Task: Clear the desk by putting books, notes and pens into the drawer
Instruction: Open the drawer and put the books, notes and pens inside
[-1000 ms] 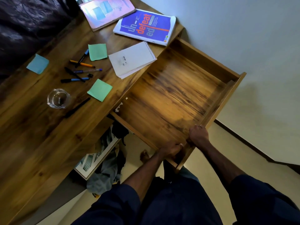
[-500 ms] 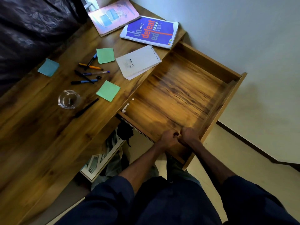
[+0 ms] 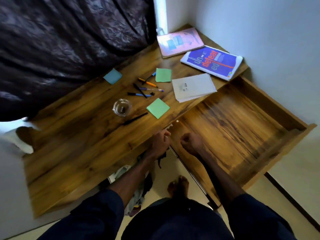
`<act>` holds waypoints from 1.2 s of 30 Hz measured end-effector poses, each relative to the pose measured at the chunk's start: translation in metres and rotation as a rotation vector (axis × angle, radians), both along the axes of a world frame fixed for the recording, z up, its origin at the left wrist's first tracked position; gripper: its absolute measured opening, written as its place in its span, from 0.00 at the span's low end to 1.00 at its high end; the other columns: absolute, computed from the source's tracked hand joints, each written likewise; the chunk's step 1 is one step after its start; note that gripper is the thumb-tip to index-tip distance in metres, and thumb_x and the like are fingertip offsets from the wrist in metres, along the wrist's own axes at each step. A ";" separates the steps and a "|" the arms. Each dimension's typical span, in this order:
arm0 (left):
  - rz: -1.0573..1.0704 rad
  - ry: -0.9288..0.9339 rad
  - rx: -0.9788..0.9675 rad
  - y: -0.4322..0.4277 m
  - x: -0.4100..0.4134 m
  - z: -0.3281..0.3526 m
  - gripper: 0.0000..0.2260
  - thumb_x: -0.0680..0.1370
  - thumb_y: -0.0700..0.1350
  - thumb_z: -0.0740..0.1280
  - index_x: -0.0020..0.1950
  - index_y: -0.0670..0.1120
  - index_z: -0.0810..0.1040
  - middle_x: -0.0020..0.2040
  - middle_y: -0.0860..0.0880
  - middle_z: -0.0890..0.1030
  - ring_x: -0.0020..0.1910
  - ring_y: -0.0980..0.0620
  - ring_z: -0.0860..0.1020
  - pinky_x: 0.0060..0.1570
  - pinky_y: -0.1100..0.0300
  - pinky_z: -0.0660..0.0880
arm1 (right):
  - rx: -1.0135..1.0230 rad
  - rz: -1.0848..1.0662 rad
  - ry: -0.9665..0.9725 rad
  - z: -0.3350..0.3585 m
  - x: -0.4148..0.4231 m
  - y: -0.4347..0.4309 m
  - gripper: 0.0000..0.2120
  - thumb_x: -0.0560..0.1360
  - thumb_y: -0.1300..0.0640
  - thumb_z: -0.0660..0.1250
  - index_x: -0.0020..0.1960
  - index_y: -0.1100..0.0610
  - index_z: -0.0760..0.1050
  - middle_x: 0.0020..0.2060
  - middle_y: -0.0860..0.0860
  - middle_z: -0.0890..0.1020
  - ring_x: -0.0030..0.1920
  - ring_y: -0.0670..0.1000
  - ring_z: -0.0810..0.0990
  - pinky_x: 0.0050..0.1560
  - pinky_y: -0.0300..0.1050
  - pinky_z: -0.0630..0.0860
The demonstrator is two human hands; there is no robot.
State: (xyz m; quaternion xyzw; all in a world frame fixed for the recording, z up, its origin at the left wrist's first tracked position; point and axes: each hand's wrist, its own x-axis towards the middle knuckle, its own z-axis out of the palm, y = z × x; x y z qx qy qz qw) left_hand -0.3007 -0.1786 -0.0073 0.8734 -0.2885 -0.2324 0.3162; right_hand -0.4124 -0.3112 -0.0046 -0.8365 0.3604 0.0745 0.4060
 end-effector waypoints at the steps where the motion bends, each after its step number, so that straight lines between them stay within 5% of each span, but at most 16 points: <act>1: 0.036 -0.025 0.006 0.005 0.008 0.003 0.11 0.78 0.35 0.62 0.54 0.44 0.82 0.53 0.46 0.84 0.52 0.53 0.79 0.56 0.58 0.77 | -0.001 0.019 -0.032 0.002 0.013 -0.001 0.06 0.76 0.62 0.67 0.44 0.60 0.82 0.41 0.55 0.85 0.39 0.51 0.82 0.40 0.47 0.81; 6: 0.215 -0.093 0.103 0.025 0.045 0.008 0.11 0.78 0.39 0.61 0.53 0.48 0.82 0.53 0.50 0.83 0.52 0.52 0.79 0.49 0.61 0.73 | 0.019 0.046 -0.123 0.009 0.070 0.000 0.06 0.75 0.58 0.68 0.43 0.59 0.83 0.39 0.51 0.84 0.35 0.46 0.79 0.30 0.34 0.68; 10: 0.264 -0.120 0.123 0.028 0.075 0.008 0.11 0.78 0.40 0.63 0.59 0.50 0.76 0.60 0.50 0.78 0.61 0.51 0.75 0.56 0.59 0.72 | 0.070 0.078 -0.148 0.010 0.112 0.000 0.06 0.76 0.60 0.69 0.48 0.60 0.84 0.47 0.54 0.86 0.43 0.50 0.83 0.43 0.44 0.78; 14: 0.236 -0.159 0.097 0.021 0.112 0.011 0.15 0.77 0.38 0.63 0.63 0.48 0.74 0.64 0.48 0.76 0.65 0.50 0.73 0.63 0.56 0.70 | 0.035 0.037 -0.132 0.012 0.153 -0.007 0.09 0.76 0.60 0.69 0.55 0.57 0.84 0.54 0.53 0.85 0.53 0.51 0.83 0.51 0.44 0.79; 20: 0.217 -0.110 0.050 -0.012 0.175 0.011 0.16 0.72 0.35 0.66 0.60 0.41 0.76 0.60 0.43 0.77 0.63 0.43 0.73 0.65 0.50 0.69 | -0.083 -0.081 -0.114 0.009 0.222 -0.022 0.13 0.74 0.62 0.66 0.56 0.58 0.83 0.52 0.55 0.86 0.50 0.54 0.84 0.44 0.40 0.74; 23: 0.137 -0.030 0.108 -0.030 0.197 0.015 0.17 0.75 0.37 0.65 0.64 0.42 0.73 0.67 0.43 0.73 0.69 0.43 0.69 0.68 0.52 0.65 | -0.178 -0.118 -0.146 0.008 0.253 -0.028 0.11 0.73 0.61 0.66 0.54 0.57 0.82 0.50 0.55 0.86 0.50 0.57 0.83 0.46 0.46 0.78; 27: 0.005 0.014 0.210 -0.042 0.214 0.008 0.22 0.78 0.38 0.65 0.72 0.41 0.69 0.74 0.42 0.67 0.76 0.44 0.62 0.73 0.54 0.59 | -0.280 -0.048 -0.144 -0.003 0.284 -0.035 0.05 0.74 0.61 0.67 0.50 0.60 0.78 0.47 0.59 0.81 0.47 0.60 0.79 0.41 0.46 0.69; 36: -0.105 -0.063 0.284 -0.044 0.229 -0.013 0.19 0.80 0.45 0.65 0.70 0.44 0.70 0.69 0.44 0.72 0.69 0.44 0.67 0.72 0.54 0.62 | -0.387 0.110 -0.019 -0.025 0.321 -0.051 0.06 0.76 0.59 0.70 0.44 0.61 0.78 0.44 0.59 0.80 0.40 0.59 0.80 0.32 0.48 0.69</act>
